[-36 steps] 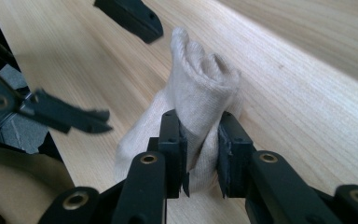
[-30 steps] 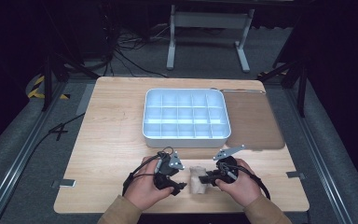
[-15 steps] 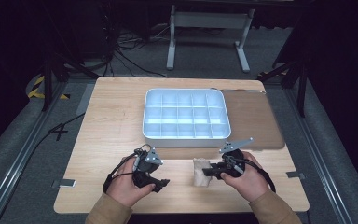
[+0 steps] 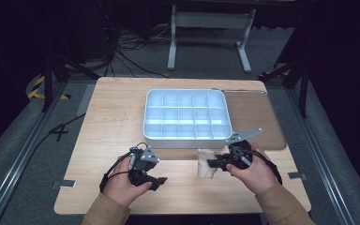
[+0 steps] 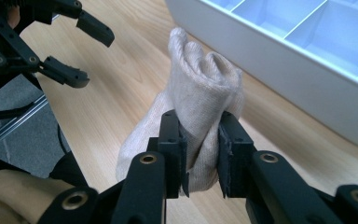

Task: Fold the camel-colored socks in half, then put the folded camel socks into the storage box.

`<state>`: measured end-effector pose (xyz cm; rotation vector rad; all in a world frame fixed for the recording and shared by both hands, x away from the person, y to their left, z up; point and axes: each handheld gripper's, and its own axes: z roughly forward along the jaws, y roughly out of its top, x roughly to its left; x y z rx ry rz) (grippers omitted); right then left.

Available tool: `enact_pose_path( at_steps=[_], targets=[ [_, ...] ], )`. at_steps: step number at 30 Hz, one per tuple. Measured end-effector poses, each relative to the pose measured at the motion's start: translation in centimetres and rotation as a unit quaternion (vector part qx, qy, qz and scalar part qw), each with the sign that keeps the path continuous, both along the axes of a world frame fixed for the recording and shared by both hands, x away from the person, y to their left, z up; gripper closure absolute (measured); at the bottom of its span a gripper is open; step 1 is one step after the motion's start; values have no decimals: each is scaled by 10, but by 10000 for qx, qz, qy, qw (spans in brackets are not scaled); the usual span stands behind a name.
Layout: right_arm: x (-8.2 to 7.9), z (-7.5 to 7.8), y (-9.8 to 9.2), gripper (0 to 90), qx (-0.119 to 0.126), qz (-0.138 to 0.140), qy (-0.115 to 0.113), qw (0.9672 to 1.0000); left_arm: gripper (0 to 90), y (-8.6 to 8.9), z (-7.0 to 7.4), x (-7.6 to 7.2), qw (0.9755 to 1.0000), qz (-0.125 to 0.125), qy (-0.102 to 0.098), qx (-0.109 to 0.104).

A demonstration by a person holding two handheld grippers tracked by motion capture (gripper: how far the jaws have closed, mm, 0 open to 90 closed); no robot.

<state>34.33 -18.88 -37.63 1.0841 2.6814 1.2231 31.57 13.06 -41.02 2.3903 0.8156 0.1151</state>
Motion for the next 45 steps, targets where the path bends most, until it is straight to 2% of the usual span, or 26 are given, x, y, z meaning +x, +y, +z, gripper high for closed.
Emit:
enact_pose_path(
  at_steps=[13, 32, 45],
  targets=[
    [15, 22, -7, 744, 39, -146, -183, 9997, 346, 2, 1, 1, 10000, 25, 25, 2],
    [40, 37, -19, 742, -73, -383, -382, 9985, 346, 5, 0, 1, 10000, 87, 17, -32],
    [74, 43, -29, 742, -258, -590, -415, 9971, 344, 9, 0, 1, 9999, 162, 7, -11]
  ],
)
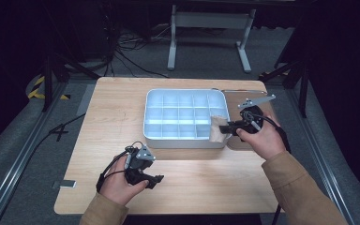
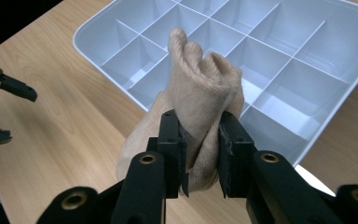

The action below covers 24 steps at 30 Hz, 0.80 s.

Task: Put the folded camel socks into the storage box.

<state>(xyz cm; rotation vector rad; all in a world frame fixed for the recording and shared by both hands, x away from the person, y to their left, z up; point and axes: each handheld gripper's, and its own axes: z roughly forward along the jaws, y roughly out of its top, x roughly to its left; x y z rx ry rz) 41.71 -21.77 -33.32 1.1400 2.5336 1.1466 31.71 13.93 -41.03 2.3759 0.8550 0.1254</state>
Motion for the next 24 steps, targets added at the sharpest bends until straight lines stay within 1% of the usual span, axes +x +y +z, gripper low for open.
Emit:
enact_pose_path(
  at_steps=[1, 3, 5, 6, 11, 15, 16, 17, 22, 24],
  targets=[
    [3, 0, -1, 741, -22, -14, 10, 10000, 343, 0, -1, 0, 10000, 1, 1, -31],
    [9, 0, -3, 742, -95, -40, 8, 9999, 344, 1, -1, 1, 10000, -13, -7, -3],
    [15, 0, -4, 742, -178, -105, 24, 9998, 343, 1, -1, 1, 10000, 27, 33, -42],
    [18, 0, -5, 741, -212, -133, 20, 9997, 343, 1, -1, 1, 10000, 36, 19, -46],
    [29, 0, -8, 740, -347, -226, 20, 9991, 342, 1, -1, 1, 10000, 25, 23, -22],
    [40, -2, -9, 740, -547, -303, -25, 9980, 340, 0, -1, 2, 10000, 16, 20, -21],
    [42, -2, -10, 739, -563, -330, -7, 9979, 340, 0, -1, 2, 10000, 16, 20, -21],
    [42, -2, -10, 739, -563, -330, -7, 9979, 340, 1, -1, 2, 10000, 18, 23, -18],
    [51, -7, -8, 738, -747, -335, -4, 9966, 340, 1, -2, 2, 10000, 16, 26, -30],
    [52, -11, -5, 738, -902, -291, 34, 9955, 340, 1, -1, 2, 10000, 28, 42, -16]
  ],
)
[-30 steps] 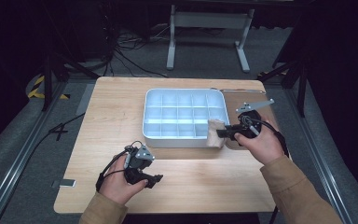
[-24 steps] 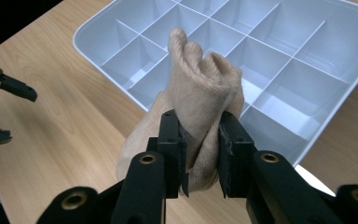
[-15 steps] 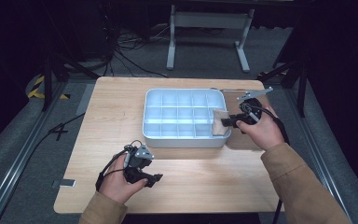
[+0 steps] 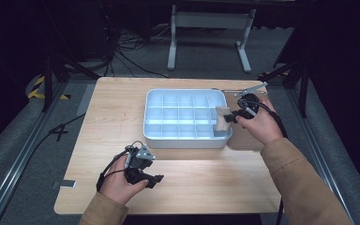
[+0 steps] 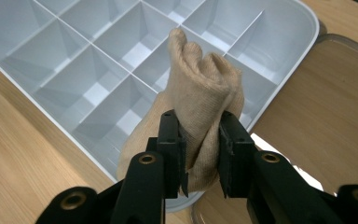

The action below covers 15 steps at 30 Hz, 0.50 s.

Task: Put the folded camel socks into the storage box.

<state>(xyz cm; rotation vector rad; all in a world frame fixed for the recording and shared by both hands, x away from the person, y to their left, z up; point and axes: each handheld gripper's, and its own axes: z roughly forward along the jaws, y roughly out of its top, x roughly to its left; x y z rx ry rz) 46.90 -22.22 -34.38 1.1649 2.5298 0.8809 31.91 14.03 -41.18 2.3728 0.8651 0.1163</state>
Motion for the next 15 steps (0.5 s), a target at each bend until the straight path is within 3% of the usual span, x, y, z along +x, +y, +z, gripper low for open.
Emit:
enact_pose_path(
  at_steps=[10, 12, 15],
  targets=[
    [4, -15, 13, 737, -580, 127, 18, 9982, 336, 2, 0, -1, 10000, -7, -28, 11],
    [5, -19, 19, 737, -825, 215, 24, 9964, 332, 3, 0, -2, 10000, -3, -40, 6],
    [6, -23, 22, 737, -955, 262, 38, 9951, 333, 4, 0, -3, 10000, 22, -54, 3]
  ],
)
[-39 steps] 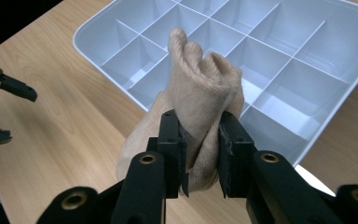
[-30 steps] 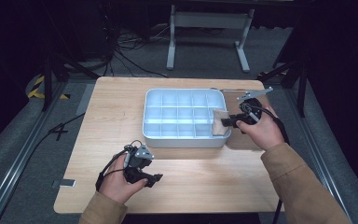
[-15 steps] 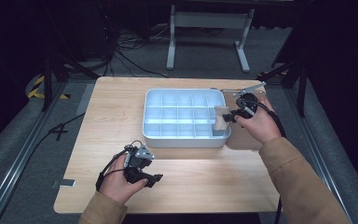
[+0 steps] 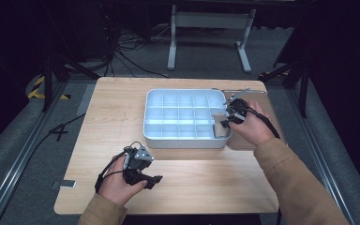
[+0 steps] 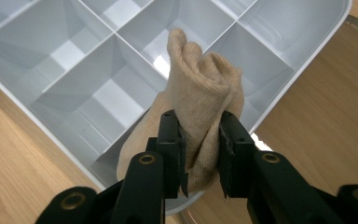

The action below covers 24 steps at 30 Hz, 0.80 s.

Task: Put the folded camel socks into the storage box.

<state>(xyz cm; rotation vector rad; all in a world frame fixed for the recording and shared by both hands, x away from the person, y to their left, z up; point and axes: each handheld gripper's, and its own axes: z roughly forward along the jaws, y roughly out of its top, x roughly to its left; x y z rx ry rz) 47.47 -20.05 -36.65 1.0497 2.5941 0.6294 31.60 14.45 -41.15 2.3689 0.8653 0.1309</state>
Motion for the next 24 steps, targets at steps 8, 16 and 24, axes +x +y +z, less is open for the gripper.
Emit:
enact_pose_path(
  at_steps=[8, 16, 24],
  targets=[
    [2, -15, 12, 736, -473, 136, 263, 9984, 332, 6, -1, -4, 10000, 82, -15, 11],
    [6, -27, 20, 737, -708, 108, 734, 9947, 332, 11, -1, -10, 9998, 198, 0, -2],
    [14, -43, 27, 741, -1029, 144, 982, 9897, 326, 18, -2, -15, 9996, 265, -13, 37]
  ],
)
